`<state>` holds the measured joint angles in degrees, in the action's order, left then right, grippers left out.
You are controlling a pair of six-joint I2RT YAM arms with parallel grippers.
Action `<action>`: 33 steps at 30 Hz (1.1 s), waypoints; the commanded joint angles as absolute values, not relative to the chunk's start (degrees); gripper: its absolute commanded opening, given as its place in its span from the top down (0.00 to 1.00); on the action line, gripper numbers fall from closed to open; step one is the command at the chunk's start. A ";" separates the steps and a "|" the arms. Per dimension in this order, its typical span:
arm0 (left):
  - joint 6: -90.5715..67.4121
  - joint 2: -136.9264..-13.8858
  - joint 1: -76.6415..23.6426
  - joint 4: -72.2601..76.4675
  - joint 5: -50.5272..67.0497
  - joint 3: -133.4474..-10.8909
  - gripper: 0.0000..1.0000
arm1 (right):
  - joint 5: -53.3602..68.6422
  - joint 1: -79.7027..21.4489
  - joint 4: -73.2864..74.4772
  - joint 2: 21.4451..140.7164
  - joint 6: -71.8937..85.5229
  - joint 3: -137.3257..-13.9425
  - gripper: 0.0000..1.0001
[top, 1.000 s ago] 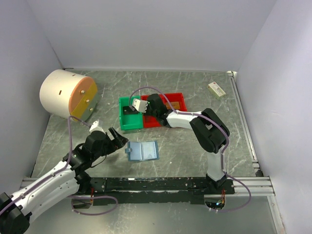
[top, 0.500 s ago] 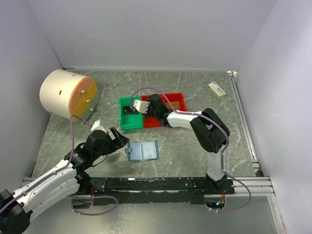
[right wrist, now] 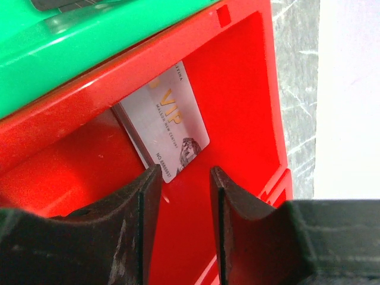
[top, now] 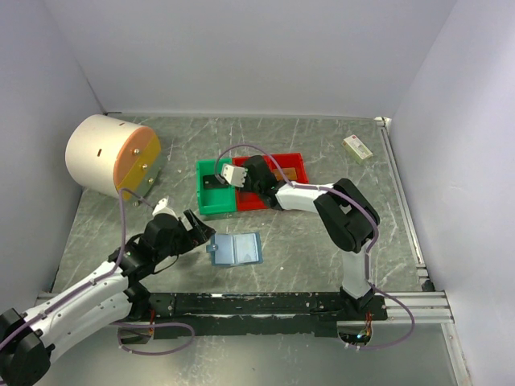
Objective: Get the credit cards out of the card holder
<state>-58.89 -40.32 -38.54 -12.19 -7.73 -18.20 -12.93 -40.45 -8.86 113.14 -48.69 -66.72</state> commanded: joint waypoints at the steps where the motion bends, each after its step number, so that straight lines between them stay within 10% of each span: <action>1: -58.06 -40.85 -38.31 -10.15 -5.89 -18.05 0.06 | -14.98 -40.25 -12.43 110.96 -46.25 -65.92 0.61; 11: -57.76 -38.99 -38.32 -10.78 -5.34 -18.95 0.06 | -11.59 -40.22 -19.23 98.22 -23.87 -62.64 0.57; 15: -57.22 -38.14 -38.31 -10.03 -4.10 -18.71 0.06 | -27.73 -39.87 -17.28 91.28 5.91 -59.23 0.47; 26: -55.10 -42.15 -38.32 -8.99 -1.72 -19.26 0.08 | 7.37 -39.25 7.43 86.00 30.81 -56.87 0.40; 33: -54.60 -45.44 -38.27 -9.14 -0.17 -19.40 0.12 | 2.30 -47.56 6.35 81.26 43.23 -45.45 0.48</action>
<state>-55.90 -44.62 -38.54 -10.52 -2.70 -18.22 2.63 -44.47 4.86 85.52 33.28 -49.41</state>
